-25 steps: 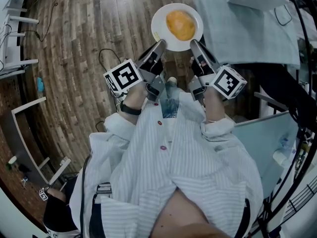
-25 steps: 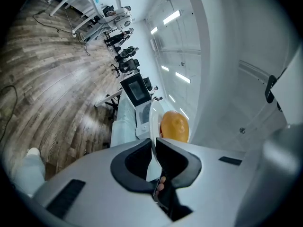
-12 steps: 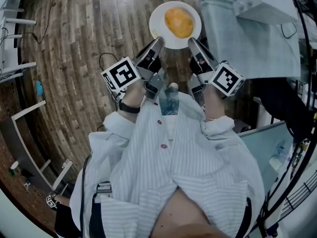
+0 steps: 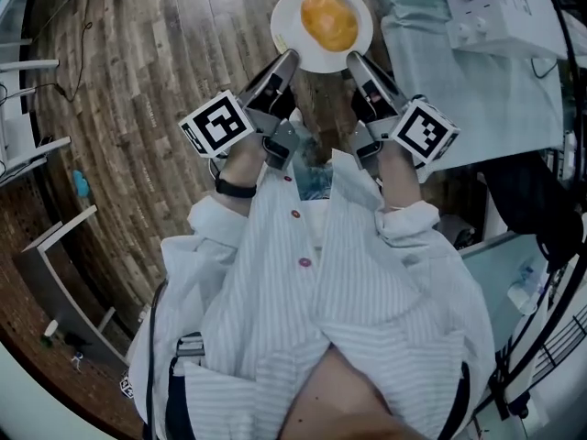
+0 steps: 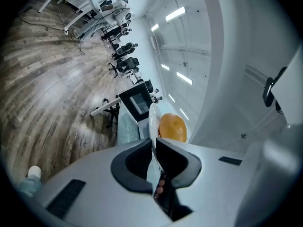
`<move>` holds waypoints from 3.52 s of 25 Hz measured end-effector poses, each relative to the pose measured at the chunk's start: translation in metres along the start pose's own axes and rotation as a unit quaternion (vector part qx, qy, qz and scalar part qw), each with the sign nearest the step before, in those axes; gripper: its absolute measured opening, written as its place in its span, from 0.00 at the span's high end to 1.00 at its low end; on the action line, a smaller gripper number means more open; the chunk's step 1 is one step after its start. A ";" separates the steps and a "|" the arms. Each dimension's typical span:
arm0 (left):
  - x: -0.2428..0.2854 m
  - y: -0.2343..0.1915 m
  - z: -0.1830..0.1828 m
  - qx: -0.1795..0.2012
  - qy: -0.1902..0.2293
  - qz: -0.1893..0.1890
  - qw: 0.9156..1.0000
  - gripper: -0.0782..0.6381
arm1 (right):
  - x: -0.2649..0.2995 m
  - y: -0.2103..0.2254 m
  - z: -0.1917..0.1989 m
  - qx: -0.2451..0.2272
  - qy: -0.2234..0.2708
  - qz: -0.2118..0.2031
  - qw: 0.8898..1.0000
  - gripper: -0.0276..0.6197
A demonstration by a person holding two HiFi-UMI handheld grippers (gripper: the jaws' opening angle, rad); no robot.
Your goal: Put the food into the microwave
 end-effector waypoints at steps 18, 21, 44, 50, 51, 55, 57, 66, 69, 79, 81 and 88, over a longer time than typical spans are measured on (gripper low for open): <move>0.051 -0.054 -0.085 -0.015 -0.044 0.001 0.999 0.85 | 0.097 0.025 -0.021 0.013 0.007 0.029 0.999 0.88; 0.067 -0.058 -0.100 -0.014 -0.041 0.000 0.999 0.85 | 0.115 0.033 -0.033 0.016 0.007 0.028 0.999 0.88; 0.284 -0.053 -0.193 -0.001 -0.079 0.004 0.997 0.85 | 0.211 0.141 -0.204 0.036 0.030 0.041 0.998 0.88; 0.333 -0.046 -0.190 0.003 -0.122 0.019 0.992 0.85 | 0.200 0.165 -0.231 0.046 0.067 0.069 0.994 0.88; 0.339 -0.045 -0.190 0.004 -0.130 0.021 0.991 0.85 | 0.198 0.166 -0.234 0.049 0.074 0.075 0.993 0.88; 0.362 -0.041 -0.188 0.009 -0.171 0.032 0.985 0.85 | 0.187 0.175 -0.239 0.064 0.105 0.103 0.987 0.88; 0.375 -0.039 -0.186 0.013 -0.198 0.040 0.979 0.85 | 0.180 0.179 -0.241 0.068 0.128 0.121 0.982 0.88; 0.420 -0.031 -0.177 0.036 -0.339 0.077 0.937 0.85 | 0.155 0.179 -0.230 0.105 0.246 0.206 0.941 0.88; 0.435 -0.031 -0.168 0.045 -0.393 0.090 0.914 0.85 | 0.146 0.182 -0.220 0.120 0.283 0.235 0.922 0.88; 0.465 -0.037 -0.136 0.050 -0.508 0.113 0.853 0.85 | 0.125 0.188 -0.200 0.150 0.353 0.302 0.873 0.88; 0.475 -0.041 -0.129 0.050 -0.523 0.116 0.843 0.85 | 0.121 0.196 -0.199 0.156 0.358 0.308 0.868 0.88; 0.486 -0.044 -0.121 0.052 -0.546 0.134 0.826 0.85 | 0.118 0.202 -0.197 0.155 0.375 0.319 0.856 0.88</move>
Point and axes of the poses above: the fingertips, and each gripper's own axes: x forward along the fingers, y to its right, z out of its underside, the point moved 7 cm from there along -x, backward along the fingers, and after that the axes turned 4 degrees about -x, right-handed, at the moved point
